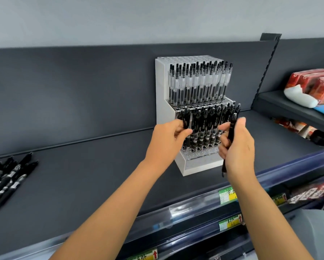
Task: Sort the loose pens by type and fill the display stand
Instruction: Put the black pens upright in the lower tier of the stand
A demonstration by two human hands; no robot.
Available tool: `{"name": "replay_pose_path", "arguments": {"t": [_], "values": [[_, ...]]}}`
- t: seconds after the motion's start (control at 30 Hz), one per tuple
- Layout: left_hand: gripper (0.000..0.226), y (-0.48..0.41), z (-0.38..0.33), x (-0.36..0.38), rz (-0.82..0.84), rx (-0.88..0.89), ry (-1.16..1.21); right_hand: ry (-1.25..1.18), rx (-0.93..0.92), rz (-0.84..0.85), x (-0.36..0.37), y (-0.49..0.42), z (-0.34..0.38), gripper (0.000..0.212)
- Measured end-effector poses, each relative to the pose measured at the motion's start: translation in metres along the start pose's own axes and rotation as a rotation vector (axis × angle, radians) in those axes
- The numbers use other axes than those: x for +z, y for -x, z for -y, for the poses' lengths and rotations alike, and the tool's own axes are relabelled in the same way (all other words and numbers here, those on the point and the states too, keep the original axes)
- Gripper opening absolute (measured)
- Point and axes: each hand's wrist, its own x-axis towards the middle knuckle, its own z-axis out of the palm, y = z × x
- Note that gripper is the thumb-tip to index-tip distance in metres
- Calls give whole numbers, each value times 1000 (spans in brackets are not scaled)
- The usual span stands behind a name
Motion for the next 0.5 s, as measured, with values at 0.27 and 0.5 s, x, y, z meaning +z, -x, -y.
{"name": "replay_pose_path", "arguments": {"t": [0.27, 0.5], "values": [[27, -5, 4, 23, 116, -66, -165, 38, -87, 24, 3, 5, -2, 16], [30, 0, 0, -3, 109, -41, -108, -7, -117, 21, 7, 10, 7, 11]]}}
